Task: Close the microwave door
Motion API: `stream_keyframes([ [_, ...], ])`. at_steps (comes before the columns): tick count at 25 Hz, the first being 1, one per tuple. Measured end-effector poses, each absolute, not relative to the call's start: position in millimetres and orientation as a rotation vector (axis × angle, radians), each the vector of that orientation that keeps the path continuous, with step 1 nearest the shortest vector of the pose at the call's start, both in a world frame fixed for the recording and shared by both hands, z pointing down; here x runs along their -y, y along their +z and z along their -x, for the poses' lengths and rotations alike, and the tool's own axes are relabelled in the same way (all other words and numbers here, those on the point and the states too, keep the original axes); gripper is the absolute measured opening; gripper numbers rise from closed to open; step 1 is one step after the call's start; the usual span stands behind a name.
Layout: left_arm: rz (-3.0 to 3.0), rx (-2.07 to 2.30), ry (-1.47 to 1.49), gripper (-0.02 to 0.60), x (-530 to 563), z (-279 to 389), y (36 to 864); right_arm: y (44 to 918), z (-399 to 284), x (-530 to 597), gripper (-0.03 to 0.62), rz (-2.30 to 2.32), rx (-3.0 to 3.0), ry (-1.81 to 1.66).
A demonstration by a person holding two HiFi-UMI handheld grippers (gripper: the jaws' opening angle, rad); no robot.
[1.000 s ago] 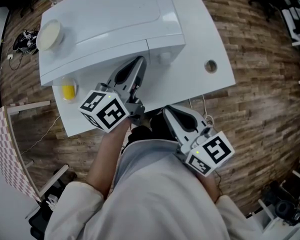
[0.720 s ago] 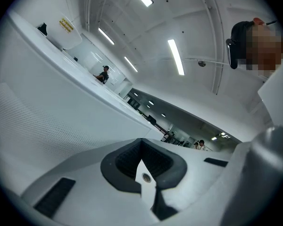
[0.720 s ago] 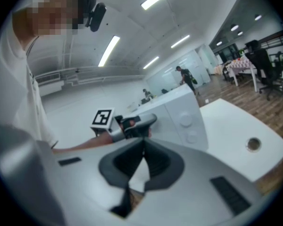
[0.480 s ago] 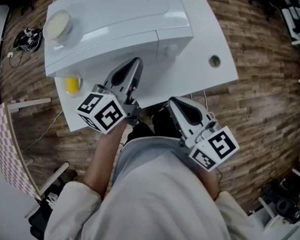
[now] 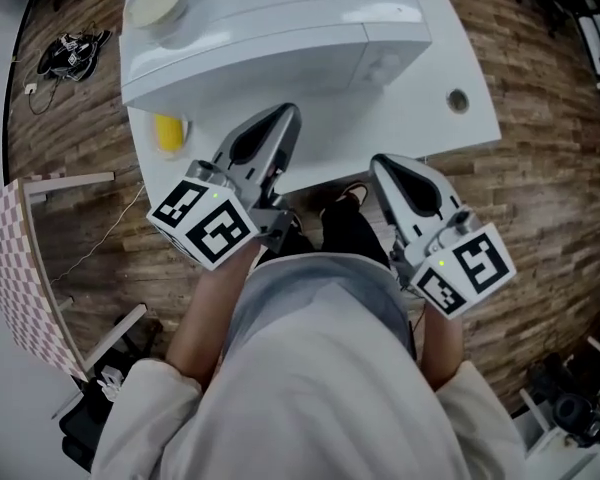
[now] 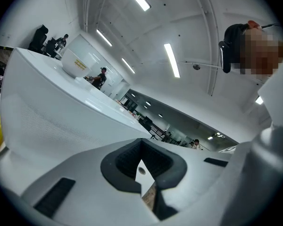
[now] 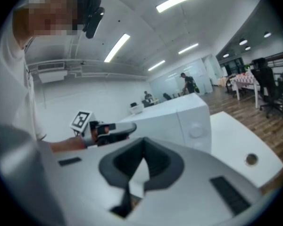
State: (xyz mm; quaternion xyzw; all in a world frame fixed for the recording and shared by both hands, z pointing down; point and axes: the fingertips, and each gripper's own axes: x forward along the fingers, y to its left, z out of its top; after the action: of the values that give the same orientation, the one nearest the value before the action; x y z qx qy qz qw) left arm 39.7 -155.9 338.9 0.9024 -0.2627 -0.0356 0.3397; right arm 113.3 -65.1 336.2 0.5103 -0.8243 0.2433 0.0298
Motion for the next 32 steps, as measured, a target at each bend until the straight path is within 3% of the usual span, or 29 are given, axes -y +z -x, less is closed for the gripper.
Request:
stream_keyframes([
  [32, -2.287, 0.614, -0.201, 0.013, 66.4, 75.5, 314.3, 302.5, -25.1, 6.6, 0.022, -1.585, 2.546, 0.720],
])
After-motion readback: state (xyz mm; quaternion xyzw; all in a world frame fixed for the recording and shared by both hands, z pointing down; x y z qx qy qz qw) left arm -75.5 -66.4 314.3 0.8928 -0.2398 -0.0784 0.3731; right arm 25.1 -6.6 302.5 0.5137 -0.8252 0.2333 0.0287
